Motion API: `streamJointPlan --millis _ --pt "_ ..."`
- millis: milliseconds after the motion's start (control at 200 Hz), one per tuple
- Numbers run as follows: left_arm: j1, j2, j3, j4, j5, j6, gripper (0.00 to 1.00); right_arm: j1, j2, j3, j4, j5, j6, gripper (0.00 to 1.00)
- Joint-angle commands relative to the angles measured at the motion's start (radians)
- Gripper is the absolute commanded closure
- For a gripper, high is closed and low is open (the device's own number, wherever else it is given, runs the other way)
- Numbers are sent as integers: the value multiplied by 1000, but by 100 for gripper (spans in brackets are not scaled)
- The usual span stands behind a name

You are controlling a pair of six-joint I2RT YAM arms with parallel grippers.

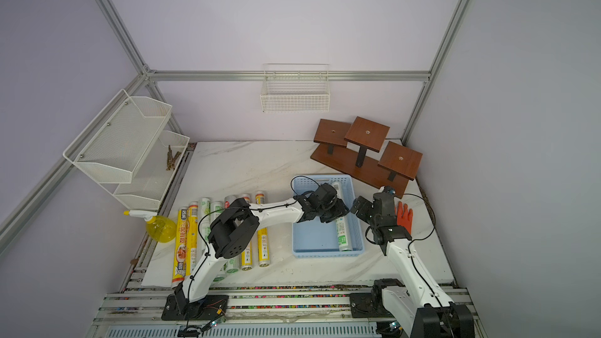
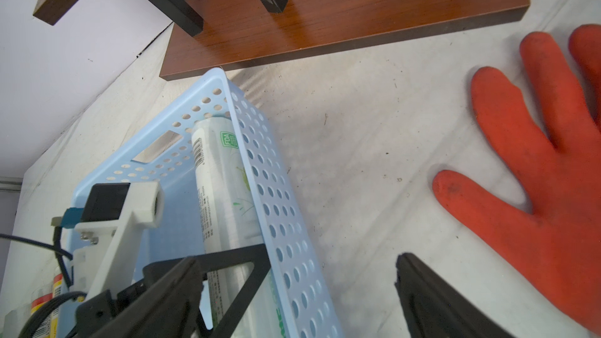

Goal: Put the plastic wrap into the basket
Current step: Place the plastic wrap in the basket.

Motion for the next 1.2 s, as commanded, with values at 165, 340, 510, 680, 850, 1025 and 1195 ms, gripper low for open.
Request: streamJointPlan --millis 165,340,510,680,850,1025,1195 --pt "-12 -7 48 19 25 -7 39 -12 -41 -15 2 26 -6 3" --pt "-15 -7 59 29 51 7 45 -14 -46 -18 -1 23 -6 3" --pt "-15 -23 52 22 49 18 42 -15 -57 -8 -17 13 -12 3" --pt "-15 -127 21 -56 -41 112 39 -16 -110 29 -60 -11 -35 2" --pt "-15 -297 -65 -127 -190 284 39 -16 -177 68 -60 -149 -50 3" --pt "-14 -531 -255 -198 -397 416 42 -15 -206 73 55 -442 -38 7" --pt "-6 -757 -472 -251 -602 481 45 15 -138 73 215 -657 58 14"
